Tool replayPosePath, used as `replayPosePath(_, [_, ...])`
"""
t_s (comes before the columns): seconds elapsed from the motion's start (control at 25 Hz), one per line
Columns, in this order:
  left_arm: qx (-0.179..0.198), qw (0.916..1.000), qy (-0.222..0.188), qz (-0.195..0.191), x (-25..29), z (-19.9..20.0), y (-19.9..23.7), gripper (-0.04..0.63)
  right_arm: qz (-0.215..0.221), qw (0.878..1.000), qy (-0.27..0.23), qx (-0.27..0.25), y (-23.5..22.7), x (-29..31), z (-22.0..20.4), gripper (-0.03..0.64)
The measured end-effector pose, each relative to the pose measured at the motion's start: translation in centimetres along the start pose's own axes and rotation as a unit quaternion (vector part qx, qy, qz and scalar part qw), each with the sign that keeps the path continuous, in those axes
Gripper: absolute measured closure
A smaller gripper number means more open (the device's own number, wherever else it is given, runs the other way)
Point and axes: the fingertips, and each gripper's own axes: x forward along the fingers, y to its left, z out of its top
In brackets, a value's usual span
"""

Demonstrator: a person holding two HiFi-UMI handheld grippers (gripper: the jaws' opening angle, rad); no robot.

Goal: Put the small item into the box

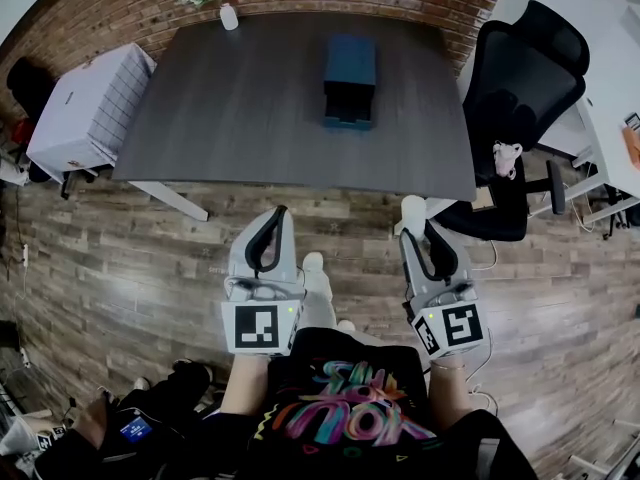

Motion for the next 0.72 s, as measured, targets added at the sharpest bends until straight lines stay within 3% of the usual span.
replayPosePath(0.4, [-0.009, 0.9999, 0.006, -0.01, 11.3, 0.4, 7.5, 0.594, -0.004, 0.999, 0.015, -0.028, -2.6, 12.6, 1.6, 0.488])
replayPosePath(0.72, [-0.006, 0.9994, 0.013, -0.031, 17.5, -0.1, 10.6, 0.594, -0.025, 0.999, 0.026, -0.011, -4.8, 18.6, 1.5, 0.488])
